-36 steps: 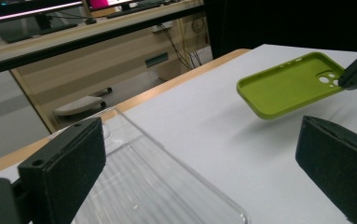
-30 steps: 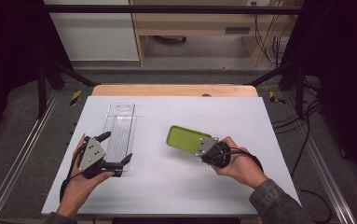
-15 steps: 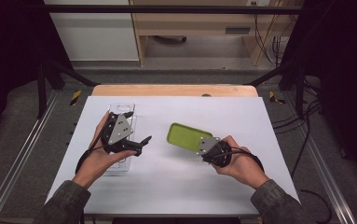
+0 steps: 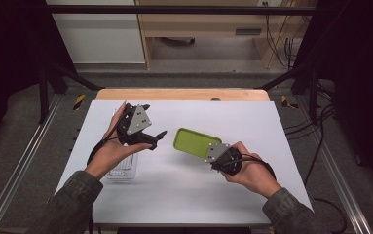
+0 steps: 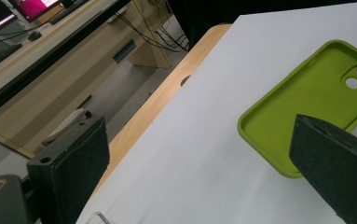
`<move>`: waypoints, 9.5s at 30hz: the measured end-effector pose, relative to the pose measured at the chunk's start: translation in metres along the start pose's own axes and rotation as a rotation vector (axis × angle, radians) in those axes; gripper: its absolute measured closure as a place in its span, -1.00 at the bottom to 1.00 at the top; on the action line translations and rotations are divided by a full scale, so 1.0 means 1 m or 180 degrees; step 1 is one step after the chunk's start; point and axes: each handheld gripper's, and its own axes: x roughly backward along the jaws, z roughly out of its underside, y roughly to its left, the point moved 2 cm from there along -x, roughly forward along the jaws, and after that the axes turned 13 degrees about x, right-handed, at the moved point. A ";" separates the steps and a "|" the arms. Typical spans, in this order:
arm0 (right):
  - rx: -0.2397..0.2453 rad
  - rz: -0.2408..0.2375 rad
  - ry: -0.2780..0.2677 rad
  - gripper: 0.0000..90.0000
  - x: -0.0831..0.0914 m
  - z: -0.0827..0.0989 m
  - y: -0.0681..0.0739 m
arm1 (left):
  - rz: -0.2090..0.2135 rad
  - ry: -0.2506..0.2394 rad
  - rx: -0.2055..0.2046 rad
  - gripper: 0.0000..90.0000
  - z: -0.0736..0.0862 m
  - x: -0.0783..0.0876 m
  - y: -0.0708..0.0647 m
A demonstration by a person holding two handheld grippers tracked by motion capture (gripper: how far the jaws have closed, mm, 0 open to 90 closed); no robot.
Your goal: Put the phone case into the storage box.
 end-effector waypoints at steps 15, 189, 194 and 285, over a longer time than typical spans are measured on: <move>0.0075 0.0026 0.0037 0.95 0.000 -0.005 0.005 | 0.0098 0.0233 -0.0194 -0.68 -0.012 -0.028 -0.017; 0.0746 0.0065 0.0070 0.95 0.001 -0.046 0.026 | 0.0983 0.1286 -0.1349 0.80 -0.018 -0.070 -0.061; 0.0764 0.0058 0.0072 0.95 0.001 -0.046 0.027 | 0.0979 0.1293 -0.1381 0.86 -0.017 -0.070 -0.061; -0.0005 0.0408 -0.0393 -0.78 0.029 -0.011 0.013 | 0.0642 0.1292 -0.1379 0.94 -0.006 -0.063 -0.048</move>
